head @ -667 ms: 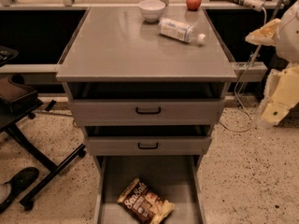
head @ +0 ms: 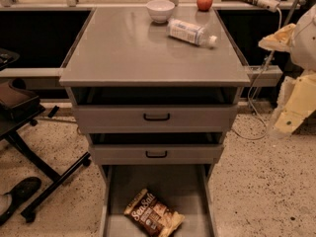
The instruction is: Pick brown chip bag from bottom drawer and place on counter
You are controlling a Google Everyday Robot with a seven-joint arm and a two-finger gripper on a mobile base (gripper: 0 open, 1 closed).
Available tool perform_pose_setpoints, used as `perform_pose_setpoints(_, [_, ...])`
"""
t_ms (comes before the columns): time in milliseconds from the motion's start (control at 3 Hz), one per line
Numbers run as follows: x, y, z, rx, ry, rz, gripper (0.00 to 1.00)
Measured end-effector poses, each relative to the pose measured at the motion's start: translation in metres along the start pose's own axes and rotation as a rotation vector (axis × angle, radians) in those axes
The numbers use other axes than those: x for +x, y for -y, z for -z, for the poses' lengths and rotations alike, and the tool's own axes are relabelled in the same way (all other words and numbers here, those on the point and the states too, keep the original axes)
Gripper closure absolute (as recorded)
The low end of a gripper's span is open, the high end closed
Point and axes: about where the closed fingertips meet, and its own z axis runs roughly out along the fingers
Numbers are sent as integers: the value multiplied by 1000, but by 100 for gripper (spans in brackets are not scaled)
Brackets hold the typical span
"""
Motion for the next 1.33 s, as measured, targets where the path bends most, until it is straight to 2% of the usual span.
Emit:
perform_pose_setpoints(333, [-6, -14, -17, -12, 61, -6, 0])
perform_pose_setpoints(667, [-7, -40, -72, -25, 130, -102, 0])
perform_pose_setpoints(1000, [-6, -78, -166, -42, 137, -216, 0])
perform_pose_setpoints(1333, [-6, -78, -166, -42, 137, -216, 0])
